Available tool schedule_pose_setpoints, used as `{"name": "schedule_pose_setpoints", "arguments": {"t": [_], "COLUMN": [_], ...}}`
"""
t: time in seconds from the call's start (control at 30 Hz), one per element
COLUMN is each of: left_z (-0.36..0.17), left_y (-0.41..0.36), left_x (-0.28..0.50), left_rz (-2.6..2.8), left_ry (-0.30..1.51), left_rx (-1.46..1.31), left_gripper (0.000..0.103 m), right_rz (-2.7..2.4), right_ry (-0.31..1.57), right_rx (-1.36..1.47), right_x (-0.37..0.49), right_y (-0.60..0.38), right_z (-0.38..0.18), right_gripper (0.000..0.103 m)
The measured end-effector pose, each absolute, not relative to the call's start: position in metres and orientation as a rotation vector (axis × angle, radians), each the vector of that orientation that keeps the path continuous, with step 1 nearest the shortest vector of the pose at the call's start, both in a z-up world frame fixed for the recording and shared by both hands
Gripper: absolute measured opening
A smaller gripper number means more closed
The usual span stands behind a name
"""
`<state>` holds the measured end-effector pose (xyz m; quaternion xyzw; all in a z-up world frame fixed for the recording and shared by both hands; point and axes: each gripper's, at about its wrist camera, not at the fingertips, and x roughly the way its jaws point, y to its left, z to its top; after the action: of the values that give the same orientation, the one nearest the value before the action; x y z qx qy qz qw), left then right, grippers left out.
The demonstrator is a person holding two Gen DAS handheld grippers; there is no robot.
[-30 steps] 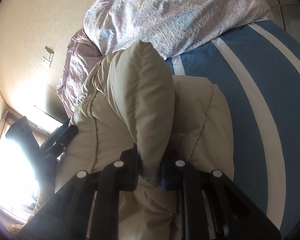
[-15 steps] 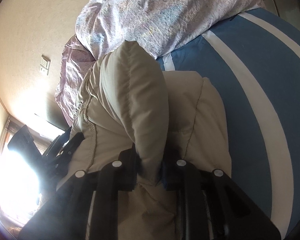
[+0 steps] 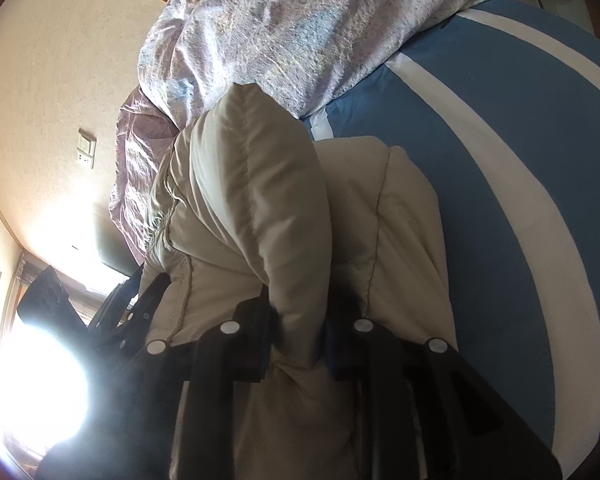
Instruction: Fold large clothes
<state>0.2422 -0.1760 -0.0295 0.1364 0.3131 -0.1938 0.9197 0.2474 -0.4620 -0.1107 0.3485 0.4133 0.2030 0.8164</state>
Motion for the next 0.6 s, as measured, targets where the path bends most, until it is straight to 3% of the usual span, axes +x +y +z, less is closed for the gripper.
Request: {"name": "schedule_pose_setpoints", "arguments": {"t": [0.17, 0.27, 0.6], "left_z": [-0.029, -0.030, -0.029], "left_y": [-0.176, -0.175, -0.178], "left_x": [0.241, 0.243, 0.244], "left_rz": [-0.401, -0.408, -0.395], "left_ry": [0.643, 0.648, 0.644], "left_rx": [0.285, 0.285, 0.297], "left_gripper": [0.078, 0.078, 0.078], "right_rz": [0.380, 0.270, 0.144], "right_ry": [0.888, 0.878, 0.647], "right_rx": [0.708, 0.605, 0.563], "right_x": [0.244, 0.237, 0.210], "right_y": [-0.459, -0.450, -0.441], "right_z": [-0.100, -0.072, -0.015], "right_gripper": [0.023, 0.033, 0.034]}}
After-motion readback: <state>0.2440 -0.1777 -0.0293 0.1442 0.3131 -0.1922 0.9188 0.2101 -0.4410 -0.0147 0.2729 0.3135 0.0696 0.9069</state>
